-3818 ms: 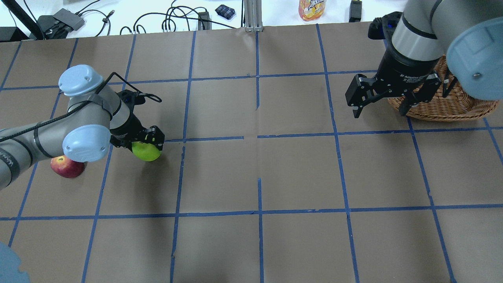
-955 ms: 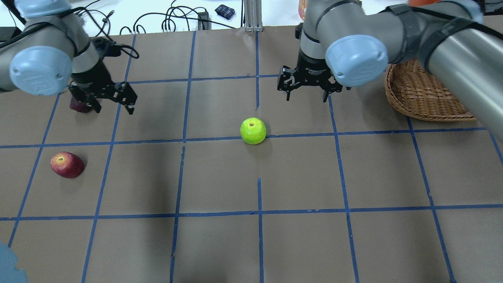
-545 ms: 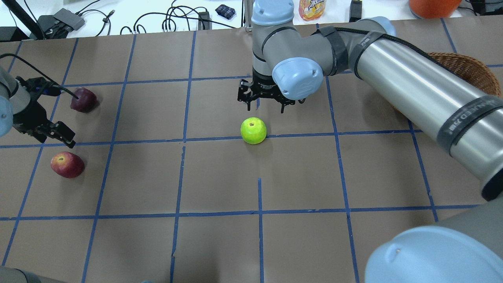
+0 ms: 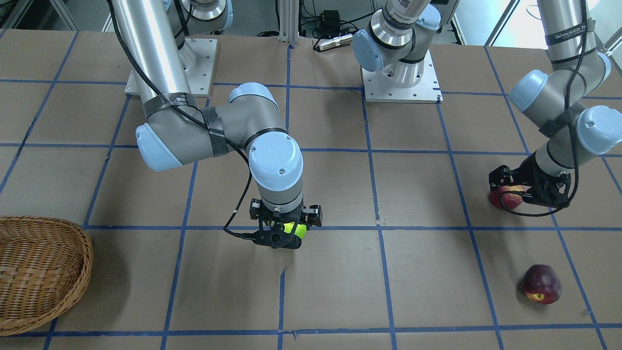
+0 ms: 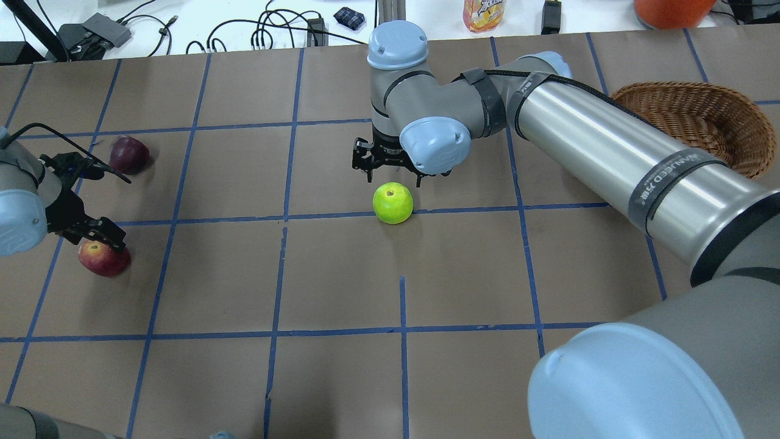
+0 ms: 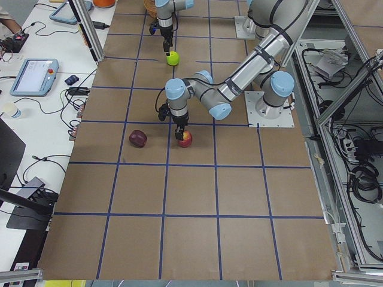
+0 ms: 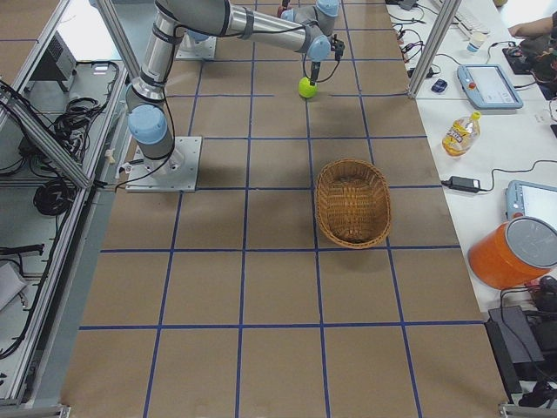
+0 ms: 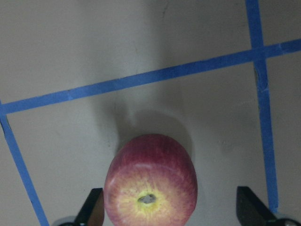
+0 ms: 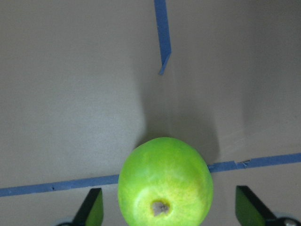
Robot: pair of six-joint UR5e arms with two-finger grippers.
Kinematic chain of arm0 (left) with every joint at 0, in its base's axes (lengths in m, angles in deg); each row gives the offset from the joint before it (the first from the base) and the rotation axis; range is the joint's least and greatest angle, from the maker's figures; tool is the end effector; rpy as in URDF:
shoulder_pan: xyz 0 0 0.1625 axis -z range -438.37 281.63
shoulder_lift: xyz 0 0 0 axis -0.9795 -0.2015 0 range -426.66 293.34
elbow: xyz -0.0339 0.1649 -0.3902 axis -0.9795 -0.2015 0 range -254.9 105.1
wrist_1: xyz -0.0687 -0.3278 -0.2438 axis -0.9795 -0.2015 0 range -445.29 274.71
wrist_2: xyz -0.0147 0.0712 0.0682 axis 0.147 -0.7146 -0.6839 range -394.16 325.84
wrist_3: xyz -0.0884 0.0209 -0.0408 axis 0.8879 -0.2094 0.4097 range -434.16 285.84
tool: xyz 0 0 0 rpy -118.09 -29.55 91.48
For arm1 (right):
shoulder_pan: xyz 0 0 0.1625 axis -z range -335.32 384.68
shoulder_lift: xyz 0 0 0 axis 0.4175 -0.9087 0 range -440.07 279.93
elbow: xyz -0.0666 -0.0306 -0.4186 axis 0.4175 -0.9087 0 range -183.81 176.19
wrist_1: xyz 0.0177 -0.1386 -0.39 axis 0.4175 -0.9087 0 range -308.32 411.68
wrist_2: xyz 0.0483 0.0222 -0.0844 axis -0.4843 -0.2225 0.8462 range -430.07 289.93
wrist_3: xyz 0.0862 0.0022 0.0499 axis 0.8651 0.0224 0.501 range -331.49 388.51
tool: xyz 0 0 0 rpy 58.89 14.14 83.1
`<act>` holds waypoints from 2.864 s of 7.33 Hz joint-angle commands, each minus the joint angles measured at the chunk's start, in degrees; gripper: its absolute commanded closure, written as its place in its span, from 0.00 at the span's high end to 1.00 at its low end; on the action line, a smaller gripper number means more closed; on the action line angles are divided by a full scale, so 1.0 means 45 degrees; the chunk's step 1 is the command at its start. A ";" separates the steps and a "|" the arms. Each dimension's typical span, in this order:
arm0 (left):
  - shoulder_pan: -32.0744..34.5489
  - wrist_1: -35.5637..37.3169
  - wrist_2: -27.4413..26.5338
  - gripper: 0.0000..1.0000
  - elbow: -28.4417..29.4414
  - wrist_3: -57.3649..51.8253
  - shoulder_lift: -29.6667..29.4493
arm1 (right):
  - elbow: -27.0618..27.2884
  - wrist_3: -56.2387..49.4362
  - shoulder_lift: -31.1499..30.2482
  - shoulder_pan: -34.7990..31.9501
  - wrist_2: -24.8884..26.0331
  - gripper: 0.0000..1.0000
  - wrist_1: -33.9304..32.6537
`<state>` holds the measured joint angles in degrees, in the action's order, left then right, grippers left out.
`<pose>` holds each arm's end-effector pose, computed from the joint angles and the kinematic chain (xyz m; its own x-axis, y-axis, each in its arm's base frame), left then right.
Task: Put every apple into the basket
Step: 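Grasp red-yellow apple with left gripper while right gripper lifts green apple, then drop green apple in basket with right gripper while left sets red-yellow apple centrally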
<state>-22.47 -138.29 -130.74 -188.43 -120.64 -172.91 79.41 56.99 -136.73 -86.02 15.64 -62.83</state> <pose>0.1877 -0.4950 0.2159 -0.9747 0.2194 -0.0436 0.2132 0.9701 0.1163 0.3722 -0.5868 0.2393 -0.9892 0.1382 -0.0485 0.1348 0.9886 0.0671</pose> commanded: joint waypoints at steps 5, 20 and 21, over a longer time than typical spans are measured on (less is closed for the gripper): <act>-0.0412 0.0722 0.0016 1.00 -0.0065 -0.0550 -0.0646 | -0.0074 -0.0059 0.0832 0.0009 -0.0083 0.94 -0.0003; 0.9675 -0.0458 0.4167 0.29 0.2571 1.8866 -0.1111 | -0.2576 -1.1865 -0.0323 1.0119 0.3333 0.00 0.3250; 1.0304 0.0306 0.4138 0.29 0.2591 1.9521 -0.1676 | -0.2575 -1.2784 0.0397 1.0551 0.3606 0.00 0.1790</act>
<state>19.54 -141.09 -114.19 -177.32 -39.36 -177.51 67.68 5.11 -138.23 -41.58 30.17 -48.06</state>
